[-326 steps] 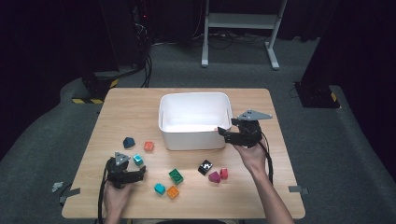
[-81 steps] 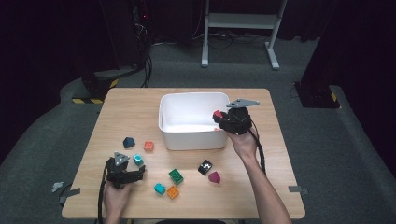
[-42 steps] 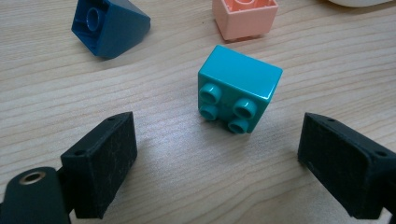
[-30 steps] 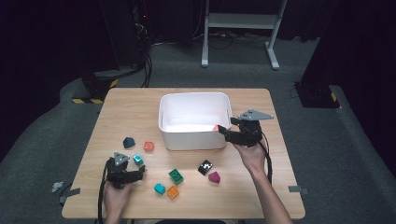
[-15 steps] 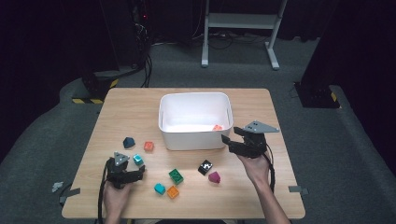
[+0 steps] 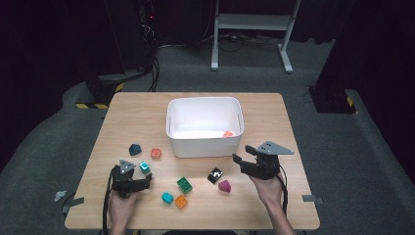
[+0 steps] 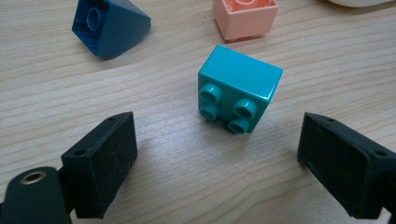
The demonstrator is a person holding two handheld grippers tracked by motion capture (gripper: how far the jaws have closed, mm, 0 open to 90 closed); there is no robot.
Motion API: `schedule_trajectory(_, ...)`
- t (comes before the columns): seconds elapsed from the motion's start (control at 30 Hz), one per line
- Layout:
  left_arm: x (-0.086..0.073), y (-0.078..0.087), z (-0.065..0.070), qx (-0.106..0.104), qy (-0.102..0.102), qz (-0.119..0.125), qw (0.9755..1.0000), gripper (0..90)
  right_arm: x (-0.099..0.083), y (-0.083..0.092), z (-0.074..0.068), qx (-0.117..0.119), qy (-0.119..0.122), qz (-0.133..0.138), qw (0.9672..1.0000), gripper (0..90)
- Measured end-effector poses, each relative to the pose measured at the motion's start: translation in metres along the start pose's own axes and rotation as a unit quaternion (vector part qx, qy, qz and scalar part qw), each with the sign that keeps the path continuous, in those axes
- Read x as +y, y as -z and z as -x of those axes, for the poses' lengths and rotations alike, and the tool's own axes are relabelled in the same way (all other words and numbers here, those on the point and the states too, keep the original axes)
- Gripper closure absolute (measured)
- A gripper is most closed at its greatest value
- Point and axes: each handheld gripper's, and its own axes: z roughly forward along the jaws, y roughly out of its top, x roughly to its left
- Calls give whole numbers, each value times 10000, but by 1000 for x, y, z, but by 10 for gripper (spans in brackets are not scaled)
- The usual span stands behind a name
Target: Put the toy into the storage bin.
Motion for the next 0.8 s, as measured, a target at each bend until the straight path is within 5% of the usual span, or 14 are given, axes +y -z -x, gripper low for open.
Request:
schedule_trajectory(0.47,0,0,0,2,-3,-2,10000,120,-29,2,-6,14,-137,-14,9999,390)
schedule_trajectory(0.8,0,0,0,3,-3,-2,10000,120,-54,-7,-21,229,-134,-287,9992,393)
